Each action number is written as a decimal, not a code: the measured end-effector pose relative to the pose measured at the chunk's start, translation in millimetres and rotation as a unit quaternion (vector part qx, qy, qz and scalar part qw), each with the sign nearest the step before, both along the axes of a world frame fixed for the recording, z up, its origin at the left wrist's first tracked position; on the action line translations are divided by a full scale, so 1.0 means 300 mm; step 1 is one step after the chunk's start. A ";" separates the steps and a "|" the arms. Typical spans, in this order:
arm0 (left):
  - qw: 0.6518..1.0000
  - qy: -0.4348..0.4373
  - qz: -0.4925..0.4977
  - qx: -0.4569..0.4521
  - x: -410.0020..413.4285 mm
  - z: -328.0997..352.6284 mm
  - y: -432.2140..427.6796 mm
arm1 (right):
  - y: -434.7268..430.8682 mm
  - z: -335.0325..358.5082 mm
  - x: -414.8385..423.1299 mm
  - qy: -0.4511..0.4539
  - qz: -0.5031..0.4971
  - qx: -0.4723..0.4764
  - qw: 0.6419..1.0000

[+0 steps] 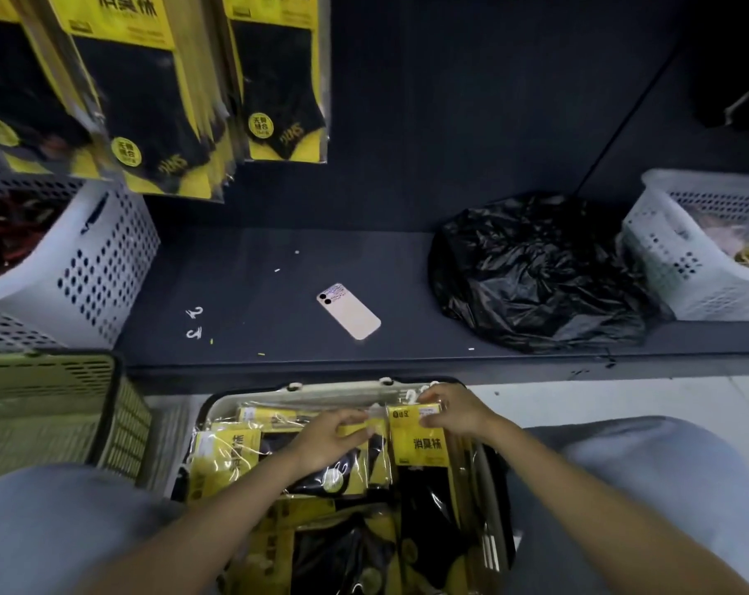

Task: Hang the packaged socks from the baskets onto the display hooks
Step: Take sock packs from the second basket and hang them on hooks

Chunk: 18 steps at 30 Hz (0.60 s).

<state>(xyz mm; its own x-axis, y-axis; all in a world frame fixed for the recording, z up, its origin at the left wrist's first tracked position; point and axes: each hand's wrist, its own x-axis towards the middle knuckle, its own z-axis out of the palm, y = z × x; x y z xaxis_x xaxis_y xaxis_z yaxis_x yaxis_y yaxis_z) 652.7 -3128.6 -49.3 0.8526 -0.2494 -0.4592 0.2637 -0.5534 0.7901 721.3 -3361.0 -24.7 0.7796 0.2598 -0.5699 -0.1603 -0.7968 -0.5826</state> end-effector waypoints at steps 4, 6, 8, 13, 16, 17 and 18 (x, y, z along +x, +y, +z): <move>0.997 0.017 0.036 -0.061 0.007 0.027 -0.005 | 0.003 0.086 0.054 0.037 -0.039 0.086 0.995; 0.990 0.046 0.068 -0.111 0.014 0.064 -0.012 | 0.014 0.153 0.082 0.048 -0.041 0.147 0.987; 0.979 0.081 0.088 -0.165 0.020 0.108 -0.016 | 0.031 0.209 0.102 0.050 -0.051 0.216 0.974; 0.942 0.127 0.147 -0.275 0.062 0.192 0.018 | 0.099 0.272 0.114 0.050 -0.110 0.372 0.920; 0.940 0.058 0.215 -0.259 0.099 0.272 0.064 | 0.154 0.297 0.112 -0.006 -0.127 0.403 0.906; 0.936 0.030 0.230 -0.264 0.109 0.295 0.082 | 0.172 0.307 0.113 -0.030 -0.128 0.410 0.903; 0.930 0.002 0.245 -0.276 0.117 0.319 0.101 | 0.189 0.318 0.113 -0.056 -0.128 0.416 0.899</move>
<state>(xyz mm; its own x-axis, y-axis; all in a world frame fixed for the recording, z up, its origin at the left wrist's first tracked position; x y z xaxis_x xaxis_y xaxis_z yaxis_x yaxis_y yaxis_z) 687.9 -3098.4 46.4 0.9243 -0.0310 -0.3805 0.3814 0.1222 0.9163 755.3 -3304.3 70.7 0.9153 0.3623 -0.1757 -0.1793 -0.0239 -0.9835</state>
